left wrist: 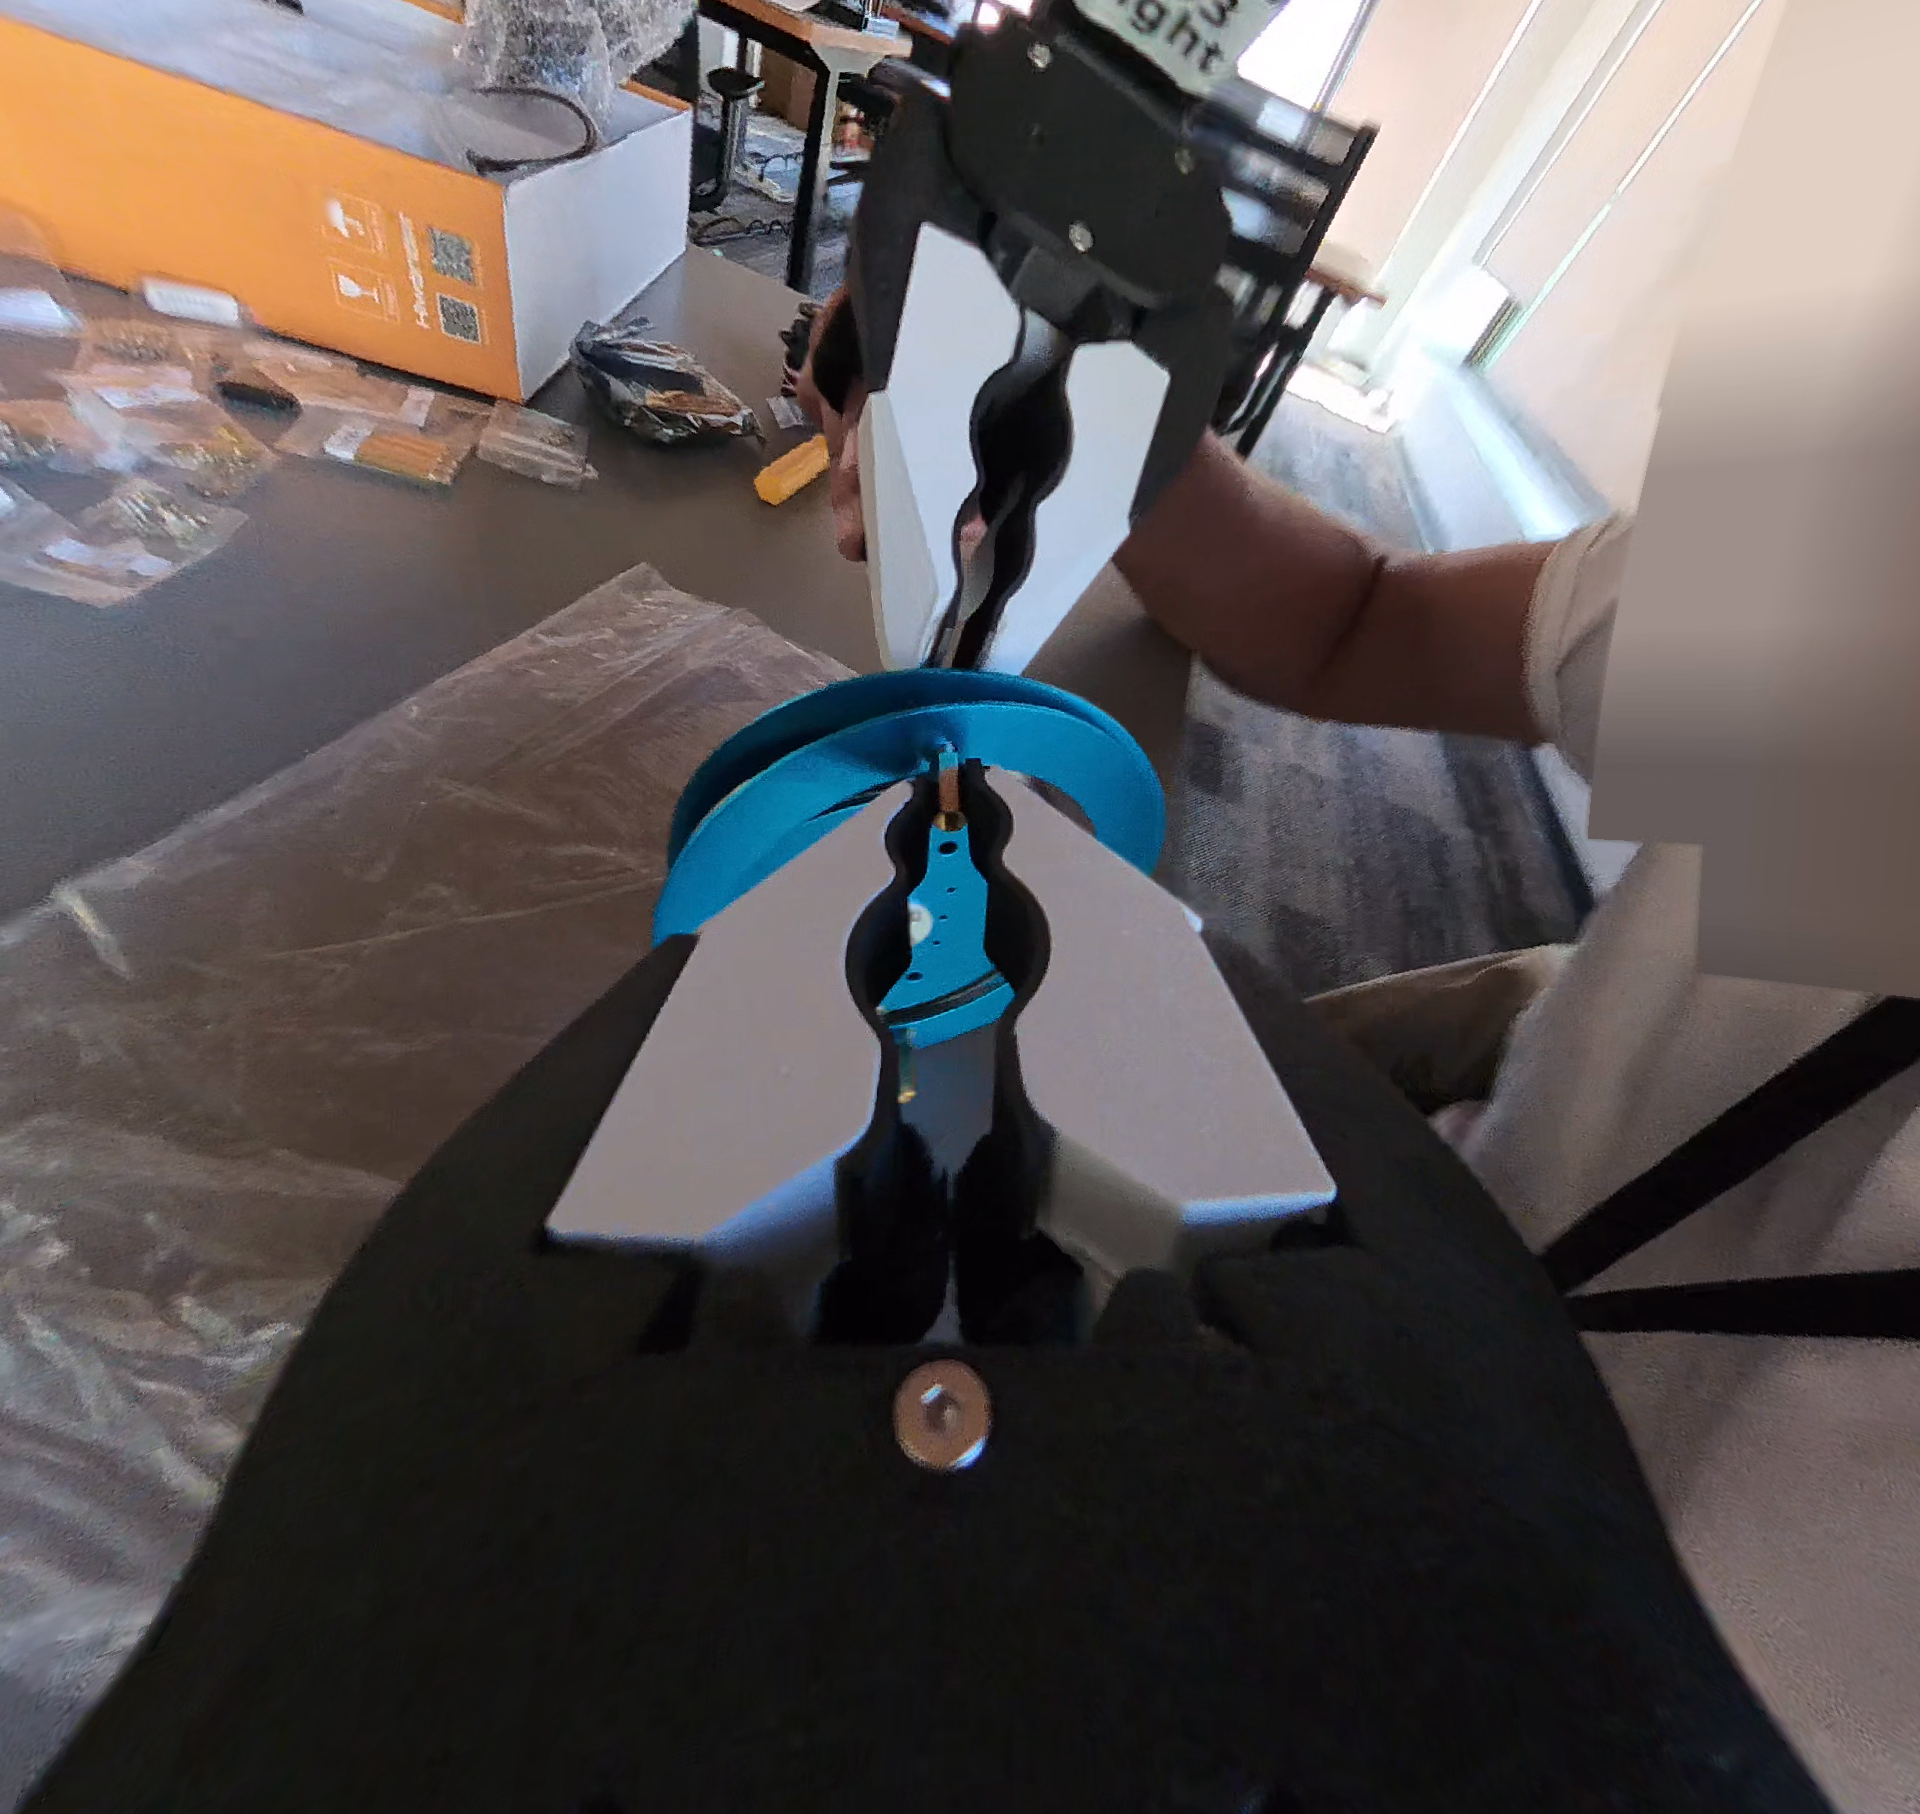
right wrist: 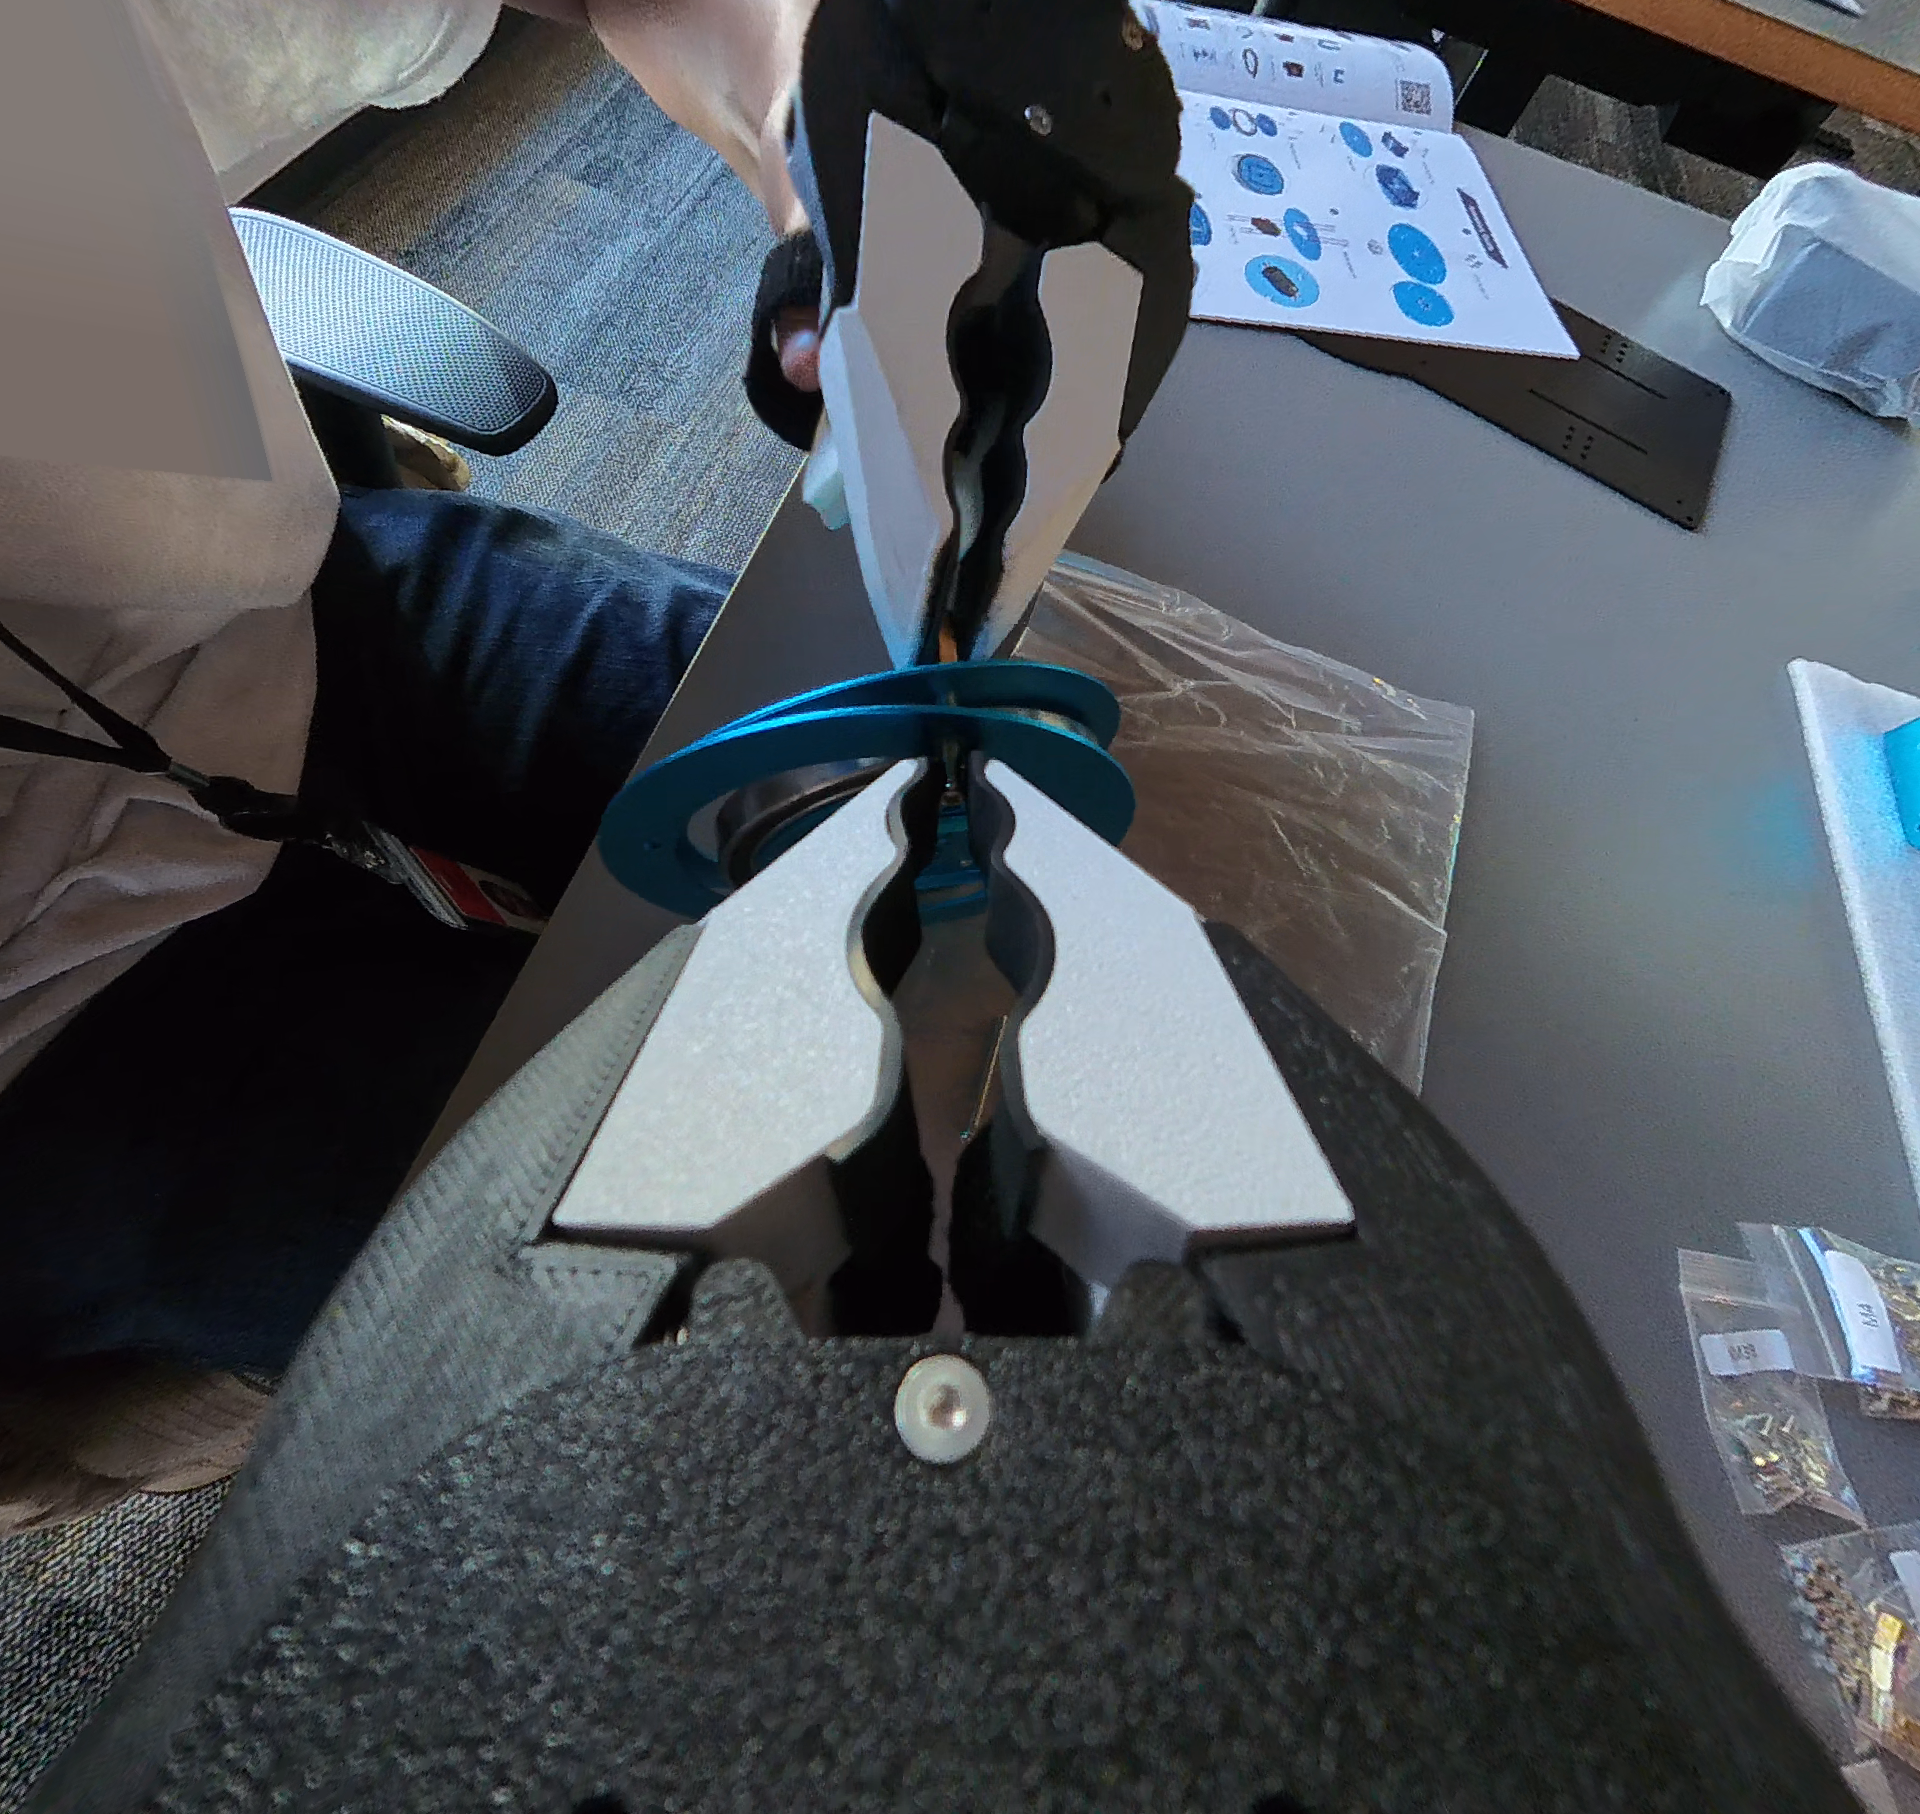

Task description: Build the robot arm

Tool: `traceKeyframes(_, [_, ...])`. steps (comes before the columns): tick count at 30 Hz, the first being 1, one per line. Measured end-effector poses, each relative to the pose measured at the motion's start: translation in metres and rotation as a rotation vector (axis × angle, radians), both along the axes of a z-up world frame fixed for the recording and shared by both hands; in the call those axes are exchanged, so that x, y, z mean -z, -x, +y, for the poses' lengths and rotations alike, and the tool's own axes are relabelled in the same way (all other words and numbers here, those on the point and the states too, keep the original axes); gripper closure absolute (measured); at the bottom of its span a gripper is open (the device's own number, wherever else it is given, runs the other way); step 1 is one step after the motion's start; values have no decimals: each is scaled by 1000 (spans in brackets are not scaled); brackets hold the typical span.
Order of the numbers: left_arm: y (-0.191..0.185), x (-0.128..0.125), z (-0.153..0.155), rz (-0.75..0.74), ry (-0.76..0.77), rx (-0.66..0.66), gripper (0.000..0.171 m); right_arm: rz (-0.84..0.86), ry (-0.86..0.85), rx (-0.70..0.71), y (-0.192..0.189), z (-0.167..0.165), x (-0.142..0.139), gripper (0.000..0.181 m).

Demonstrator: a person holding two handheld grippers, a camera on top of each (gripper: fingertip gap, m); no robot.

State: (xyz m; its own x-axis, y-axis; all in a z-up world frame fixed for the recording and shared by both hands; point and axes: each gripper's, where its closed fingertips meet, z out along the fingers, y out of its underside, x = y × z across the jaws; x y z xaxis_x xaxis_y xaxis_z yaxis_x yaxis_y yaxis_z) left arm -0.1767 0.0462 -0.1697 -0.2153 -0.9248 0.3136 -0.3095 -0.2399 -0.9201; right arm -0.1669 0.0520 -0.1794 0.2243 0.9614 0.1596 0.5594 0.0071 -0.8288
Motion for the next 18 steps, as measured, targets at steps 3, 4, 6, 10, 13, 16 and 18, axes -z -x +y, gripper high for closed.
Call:
traceKeyframes(3, [0, 3, 0, -23, -467, -24, 166, 1, -2, 4, 0, 0, 0, 177])
traceKeyframes(4, [0, 5, 1, -29, -715, -39, 166, 2, 1, 3, 0, 0, 0, 178])
traceKeyframes(6, [-1, 6, 6, -49, -1320, -75, 166, -3, -8, 17, -1, 3, 0, 177])
traceKeyframes(10, [-6, 4, 12, -145, -2303, -119, 167, -7, -3, 30, -5, 5, 0, 177])
traceKeyframes(13, [-7, 3, 17, -157, -2362, -154, 166, -12, 4, 25, -5, 5, 2, 177])
traceKeyframes(16, [-5, 3, 18, -130, -2045, -208, 163, -7, 11, 11, -3, 3, 2, 178])
traceKeyframes(18, [-1, 6, 13, -113, -1645, -209, 152, -10, 5, 8, -3, 2, 2, 178])
